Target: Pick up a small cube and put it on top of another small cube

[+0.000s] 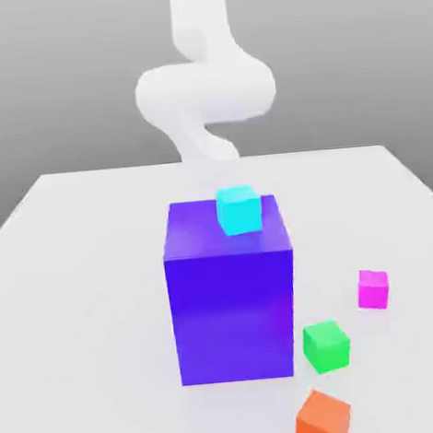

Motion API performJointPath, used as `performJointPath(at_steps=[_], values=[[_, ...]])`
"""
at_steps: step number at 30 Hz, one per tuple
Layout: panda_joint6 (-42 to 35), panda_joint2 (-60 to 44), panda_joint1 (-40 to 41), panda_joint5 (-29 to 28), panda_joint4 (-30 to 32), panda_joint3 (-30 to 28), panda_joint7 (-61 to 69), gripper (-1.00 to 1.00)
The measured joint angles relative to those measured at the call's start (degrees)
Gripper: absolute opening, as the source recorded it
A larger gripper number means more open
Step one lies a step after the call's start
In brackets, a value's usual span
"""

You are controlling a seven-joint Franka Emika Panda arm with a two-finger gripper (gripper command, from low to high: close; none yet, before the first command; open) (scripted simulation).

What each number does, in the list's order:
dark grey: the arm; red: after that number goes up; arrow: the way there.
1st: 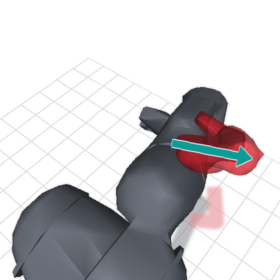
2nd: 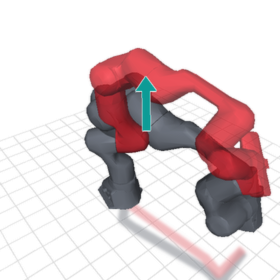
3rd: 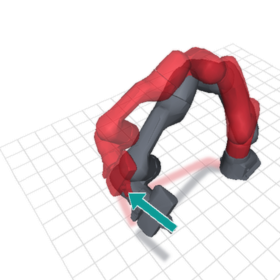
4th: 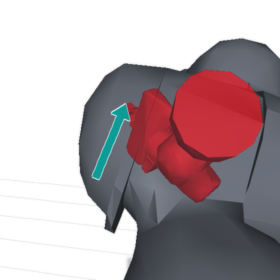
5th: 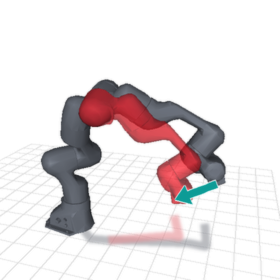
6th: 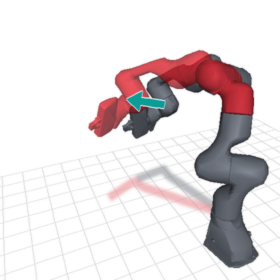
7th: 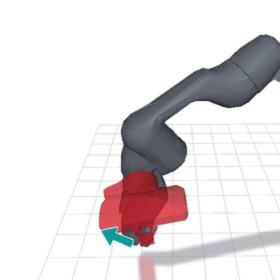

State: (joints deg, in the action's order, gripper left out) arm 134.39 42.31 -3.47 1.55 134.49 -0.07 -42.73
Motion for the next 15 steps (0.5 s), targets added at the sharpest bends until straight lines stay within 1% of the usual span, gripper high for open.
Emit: performJointPath(at_steps=[8, 15], values=[[8.3, -11.5, -10.9, 4.6, 8.7, 1.5, 9.8, 0.0], [15.5, -21.3, -19.7, 7.6, 16.2, 4.7, 17.3, 0.0]])
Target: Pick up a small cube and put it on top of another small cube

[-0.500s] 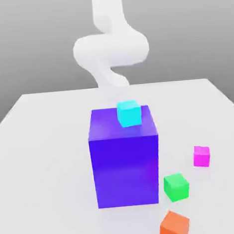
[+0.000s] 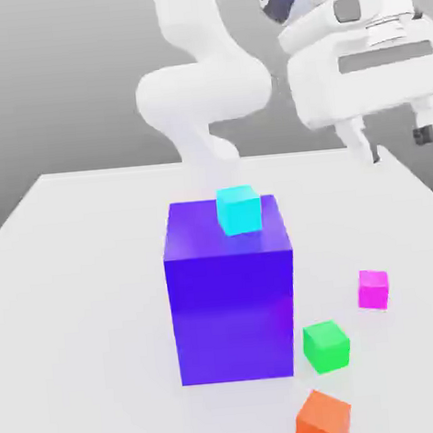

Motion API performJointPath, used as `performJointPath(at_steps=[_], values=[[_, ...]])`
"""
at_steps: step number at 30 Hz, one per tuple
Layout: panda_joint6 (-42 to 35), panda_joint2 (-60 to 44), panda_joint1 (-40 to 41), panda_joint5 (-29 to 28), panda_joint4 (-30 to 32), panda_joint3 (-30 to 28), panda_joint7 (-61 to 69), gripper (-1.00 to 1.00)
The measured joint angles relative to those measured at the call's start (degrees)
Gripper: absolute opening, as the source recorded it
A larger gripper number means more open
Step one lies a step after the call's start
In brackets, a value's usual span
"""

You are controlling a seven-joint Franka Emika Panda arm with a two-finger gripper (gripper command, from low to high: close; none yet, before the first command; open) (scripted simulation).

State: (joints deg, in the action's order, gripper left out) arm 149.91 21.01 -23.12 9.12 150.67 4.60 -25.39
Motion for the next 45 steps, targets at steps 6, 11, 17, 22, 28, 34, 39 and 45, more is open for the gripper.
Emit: performJointPath(at_steps=[6, 11, 17, 22, 28, 34, 39, 45], values=[[6.3, -8.3, -6.4, 0.7, 6.4, 3.9, 5.1, 0.0], [11.7, -15.1, -10.1, -1.8, 11.9, 8.1, 7.2, 0.0], [19.6, -25.1, -13.6, -14.1, 14.6, 7.2, 1.4, 0.0], [27.8, -35.3, -21.8, -20.0, 12.7, -2.6, -3.1, 0.0], [28.7, -36.4, -22.6, -20.4, 12.5, -3.4, -3.4, -1.0], [22.8, -29.1, -19.4, -16.2, 13.9, 0.7, 0.0, -1.0], [15.2, -20.2, -20.1, -9.3, 15.2, 1.4, 7.5, -1.0], [9.0, -16.5, -13.2, -9.6, 12.4, -5.7, 25.0, -1.0]])
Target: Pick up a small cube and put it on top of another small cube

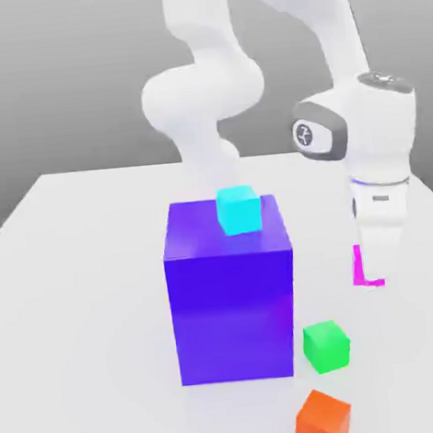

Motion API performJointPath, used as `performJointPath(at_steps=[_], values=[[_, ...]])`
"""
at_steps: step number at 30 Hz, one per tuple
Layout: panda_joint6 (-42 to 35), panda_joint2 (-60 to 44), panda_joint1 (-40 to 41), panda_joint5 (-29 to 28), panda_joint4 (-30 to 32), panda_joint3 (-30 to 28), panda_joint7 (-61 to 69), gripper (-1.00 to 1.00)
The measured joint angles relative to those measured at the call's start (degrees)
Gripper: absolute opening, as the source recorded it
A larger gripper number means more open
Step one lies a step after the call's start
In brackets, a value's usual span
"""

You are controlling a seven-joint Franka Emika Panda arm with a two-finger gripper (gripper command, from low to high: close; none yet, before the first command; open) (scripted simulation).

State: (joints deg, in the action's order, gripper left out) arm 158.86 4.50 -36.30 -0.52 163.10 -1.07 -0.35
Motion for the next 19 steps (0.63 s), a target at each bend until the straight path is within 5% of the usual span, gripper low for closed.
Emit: performJointPath(at_steps=[6, 16, 17, 19], values=[[-4.9, 1.8, 4.6, -1.3, -2.8, -6.9, 16.6, -1.0], [6.1, -10.3, 4.9, 4.0, -3.8, -6.6, 22.2, -1.0], [6.9, -11.1, 5.0, 4.3, -3.8, -6.5, 22.4, 1.0], [6.9, -11.1, 5.0, 4.3, -3.8, -6.5, 22.4, 1.0]])
